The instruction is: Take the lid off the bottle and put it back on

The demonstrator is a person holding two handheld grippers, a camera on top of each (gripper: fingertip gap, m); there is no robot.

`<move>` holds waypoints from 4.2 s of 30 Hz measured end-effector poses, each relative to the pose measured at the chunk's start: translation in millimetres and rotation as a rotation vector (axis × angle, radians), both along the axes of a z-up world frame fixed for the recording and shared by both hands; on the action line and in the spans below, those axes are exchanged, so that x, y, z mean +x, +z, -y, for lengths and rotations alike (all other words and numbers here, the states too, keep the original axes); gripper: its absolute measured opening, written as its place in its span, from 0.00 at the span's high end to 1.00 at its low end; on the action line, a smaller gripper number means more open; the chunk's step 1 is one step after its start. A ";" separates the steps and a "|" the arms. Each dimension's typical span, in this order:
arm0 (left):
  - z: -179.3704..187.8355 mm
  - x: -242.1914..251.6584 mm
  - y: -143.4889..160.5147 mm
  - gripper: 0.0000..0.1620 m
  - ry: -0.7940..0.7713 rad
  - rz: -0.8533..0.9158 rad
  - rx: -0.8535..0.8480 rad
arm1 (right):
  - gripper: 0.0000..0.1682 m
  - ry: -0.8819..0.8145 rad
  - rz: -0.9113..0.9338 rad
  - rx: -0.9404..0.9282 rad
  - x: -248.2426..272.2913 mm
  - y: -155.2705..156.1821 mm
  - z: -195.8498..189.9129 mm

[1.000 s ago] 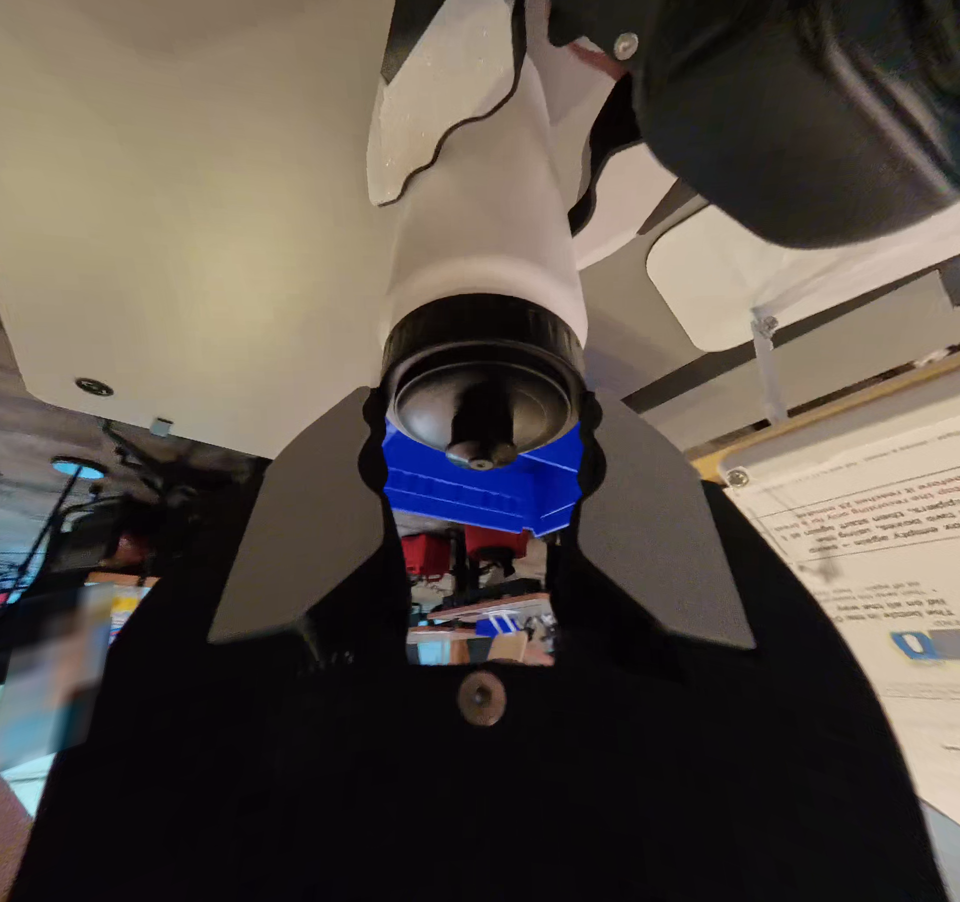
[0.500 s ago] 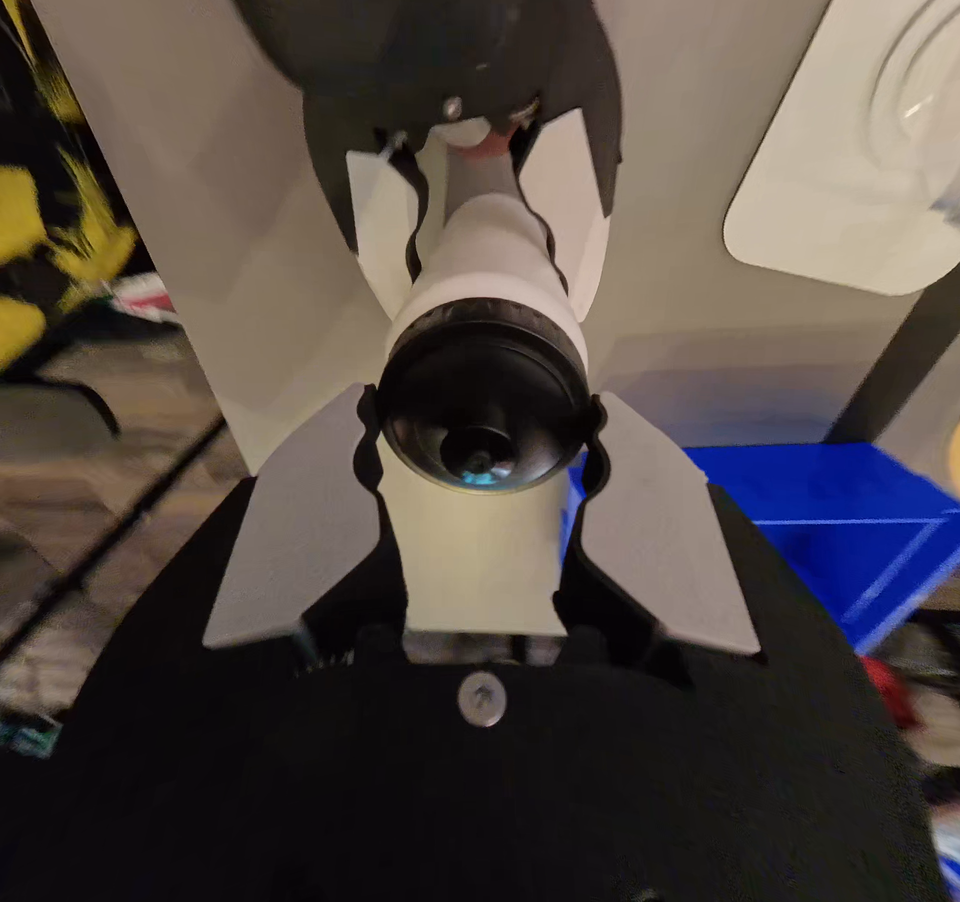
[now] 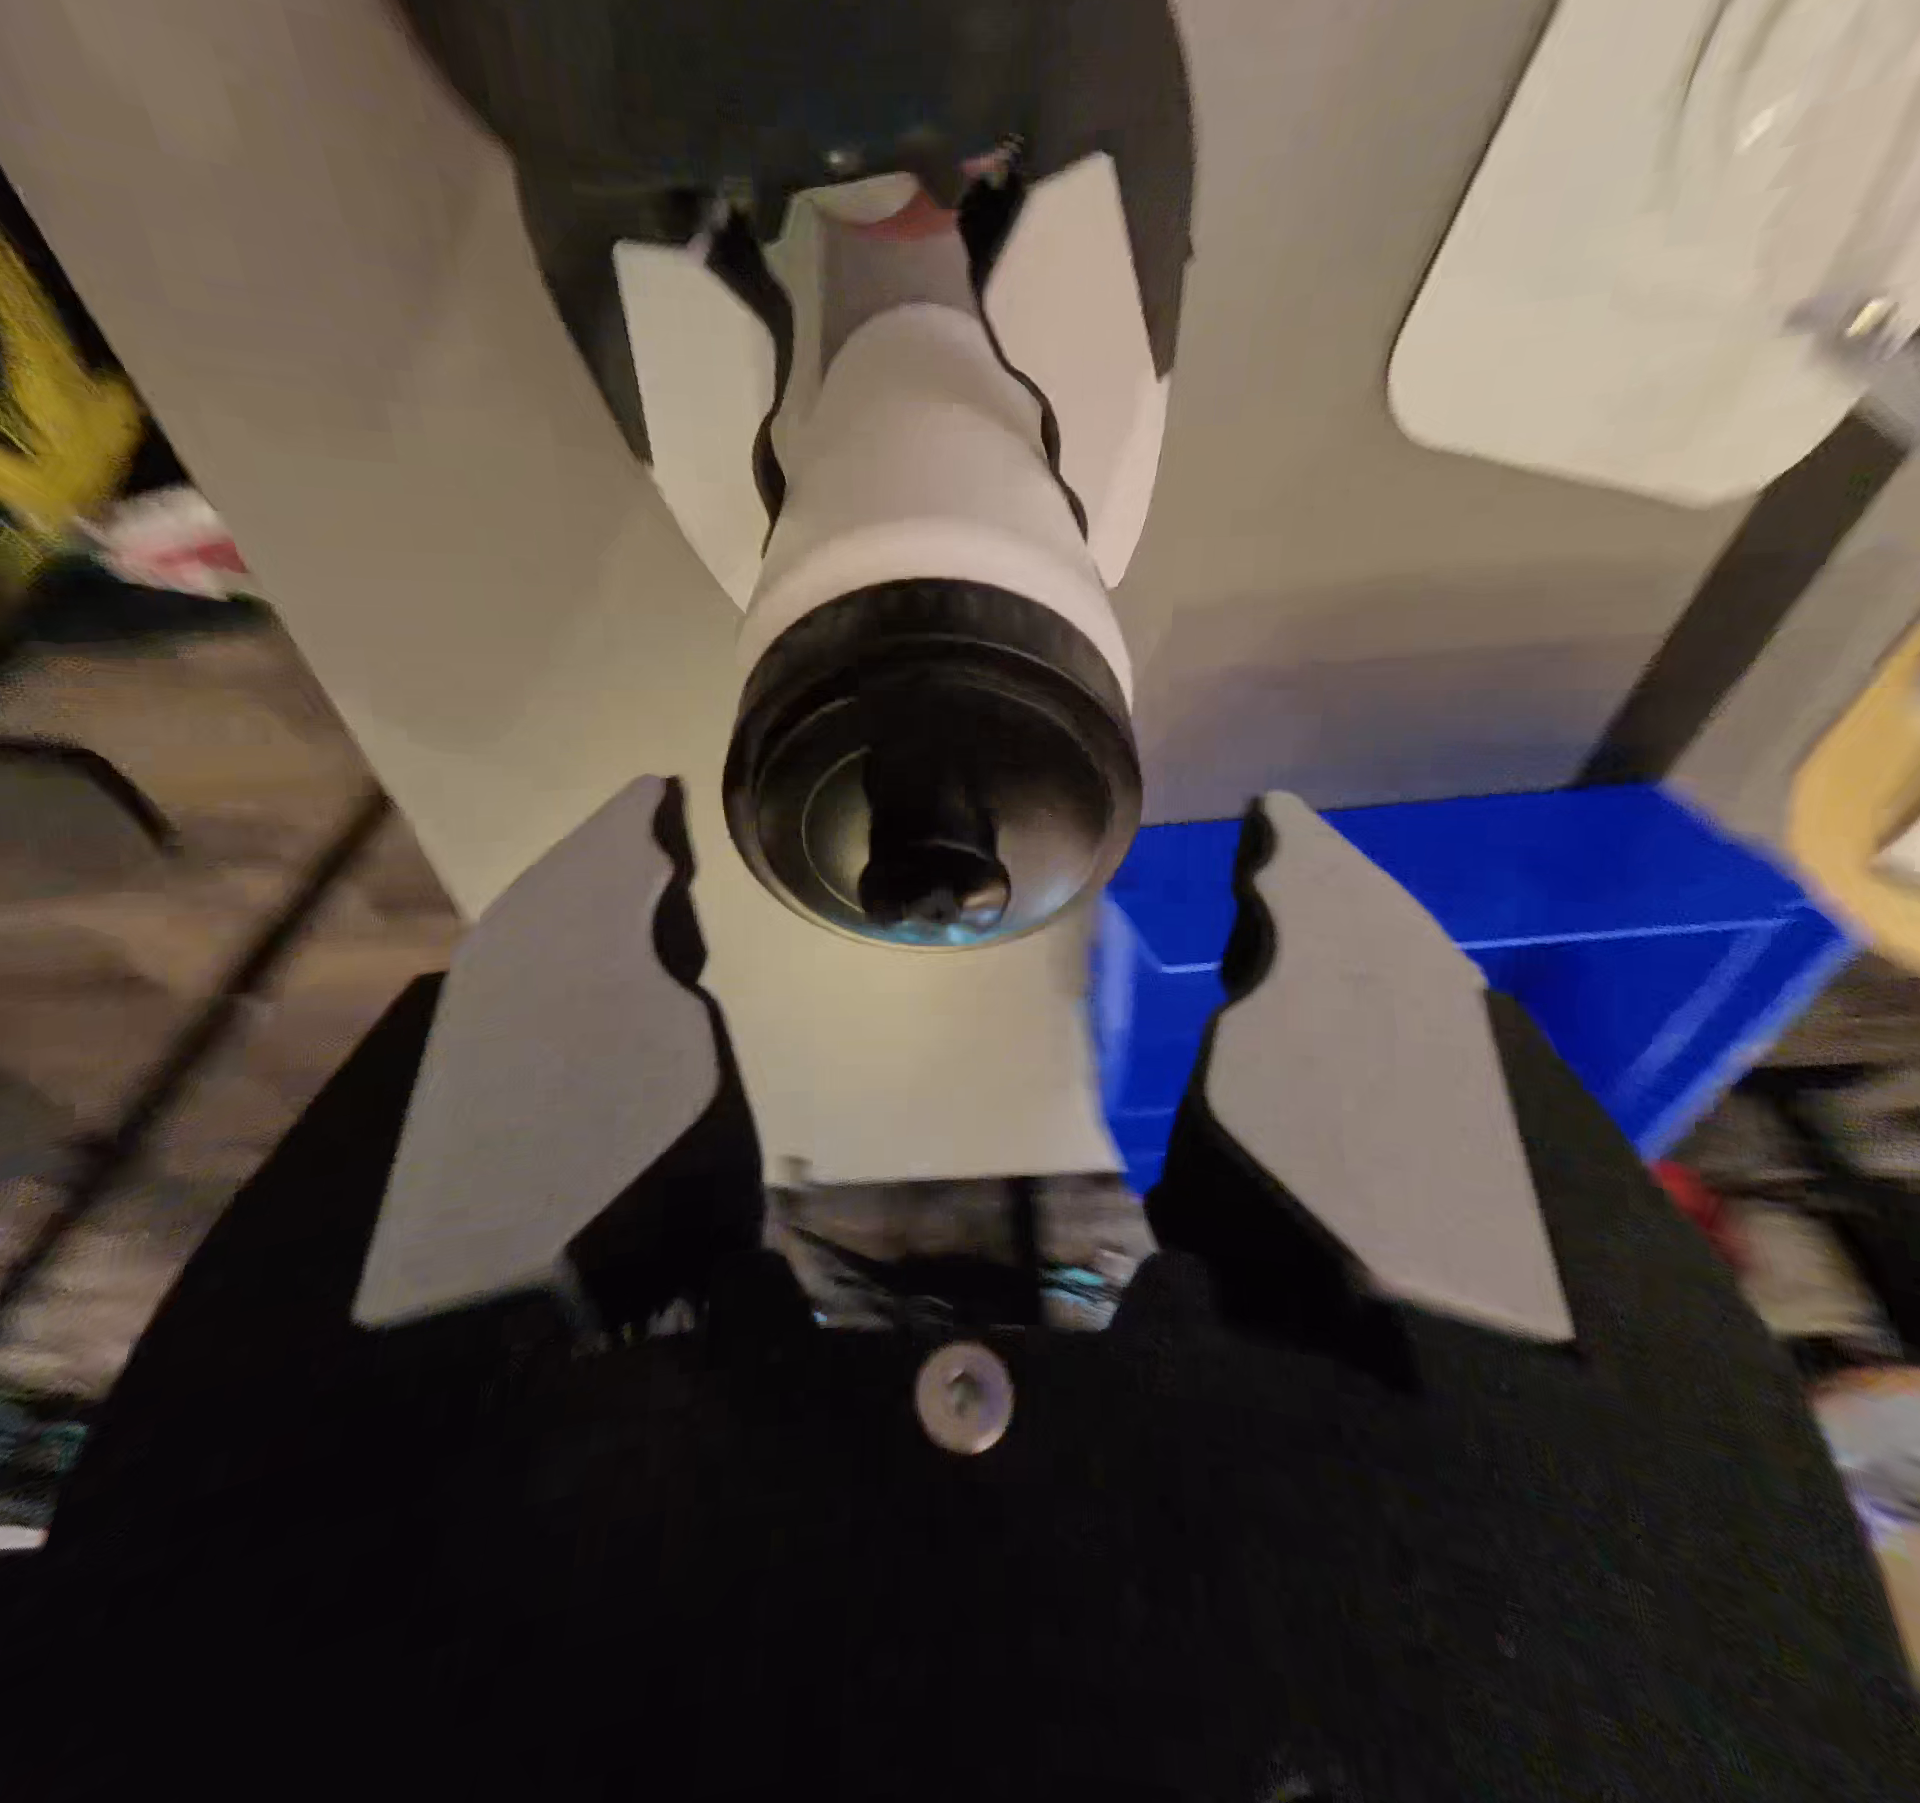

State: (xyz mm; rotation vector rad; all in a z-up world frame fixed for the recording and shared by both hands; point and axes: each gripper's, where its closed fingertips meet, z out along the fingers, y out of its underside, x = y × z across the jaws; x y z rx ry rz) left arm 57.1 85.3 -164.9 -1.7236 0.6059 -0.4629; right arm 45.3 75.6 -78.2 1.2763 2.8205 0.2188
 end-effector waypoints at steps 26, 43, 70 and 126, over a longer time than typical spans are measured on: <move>0.4 0.4 -0.1 0.48 -0.004 -0.003 0.001 | 0.45 0.017 0.046 -0.059 1.7 2.1 15.3; 0.8 -1.1 -0.1 0.48 -0.004 0.001 0.000 | 0.57 0.490 -0.050 0.185 -15.3 29.7 11.5; 1.0 0.0 0.4 0.47 -0.009 0.018 0.014 | 0.44 -0.786 -0.133 -0.076 20.8 -162.7 -294.6; -14.4 -46.3 -16.2 0.95 0.178 0.063 -0.008 | 0.43 -1.152 -0.338 -0.240 38.8 -91.7 -328.2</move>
